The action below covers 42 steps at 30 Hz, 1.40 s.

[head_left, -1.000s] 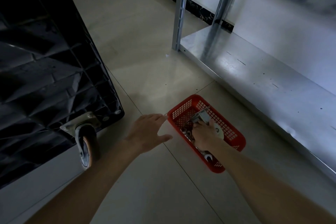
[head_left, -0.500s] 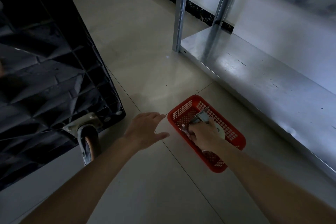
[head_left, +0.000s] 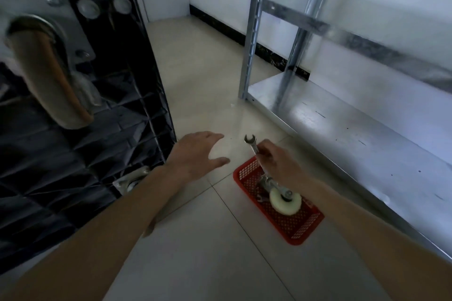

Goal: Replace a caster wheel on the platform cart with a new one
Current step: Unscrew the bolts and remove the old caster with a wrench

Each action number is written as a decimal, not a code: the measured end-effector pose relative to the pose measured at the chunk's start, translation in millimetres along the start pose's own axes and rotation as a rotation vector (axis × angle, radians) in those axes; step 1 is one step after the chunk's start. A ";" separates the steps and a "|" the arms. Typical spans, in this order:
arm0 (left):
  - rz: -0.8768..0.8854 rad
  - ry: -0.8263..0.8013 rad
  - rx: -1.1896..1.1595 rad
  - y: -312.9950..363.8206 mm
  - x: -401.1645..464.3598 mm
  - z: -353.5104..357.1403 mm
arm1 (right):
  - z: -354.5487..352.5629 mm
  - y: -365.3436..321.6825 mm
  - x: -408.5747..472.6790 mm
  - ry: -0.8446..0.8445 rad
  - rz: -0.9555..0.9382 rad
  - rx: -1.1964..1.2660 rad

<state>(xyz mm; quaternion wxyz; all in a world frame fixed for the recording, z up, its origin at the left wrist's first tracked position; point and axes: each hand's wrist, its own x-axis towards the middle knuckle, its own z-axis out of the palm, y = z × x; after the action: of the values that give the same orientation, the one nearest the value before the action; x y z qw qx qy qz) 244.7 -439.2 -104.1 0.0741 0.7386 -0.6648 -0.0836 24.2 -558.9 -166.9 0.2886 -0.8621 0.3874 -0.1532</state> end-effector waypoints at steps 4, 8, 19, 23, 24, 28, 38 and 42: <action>0.023 0.124 0.045 9.0 -6.5 -72.4 | -54.9 -58.2 20.5 0.078 -0.103 0.032; 0.062 0.298 0.096 22.4 -20.6 -155.4 | -110.3 -131.5 32.9 0.132 -0.232 0.056; -0.124 0.544 0.239 -21.6 -101.2 -311.4 | -164.0 -278.1 75.3 0.197 -0.518 0.101; -0.236 0.495 0.294 -57.8 -125.9 -314.8 | -133.2 -303.0 84.7 0.127 -0.588 0.056; -0.251 0.477 0.302 -64.2 -129.7 -312.7 | -124.4 -305.4 88.2 0.112 -0.593 0.032; -0.301 0.432 0.320 -87.1 -134.2 -305.5 | -94.9 -309.5 102.2 0.078 -0.584 -0.059; -0.365 0.433 0.276 -134.0 -108.5 -299.5 | -71.0 -317.5 138.8 0.131 -0.586 -0.079; -0.343 0.431 0.257 -145.6 -98.6 -287.8 | -64.0 -318.0 147.2 0.122 -0.606 -0.066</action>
<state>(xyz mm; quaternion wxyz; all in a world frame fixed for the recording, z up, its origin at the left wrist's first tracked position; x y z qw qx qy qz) 439.7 -326.3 146.9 0.1043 0.8442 -0.5043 0.1485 273.4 -525.0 85.4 0.1778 -0.9365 0.1341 -0.2709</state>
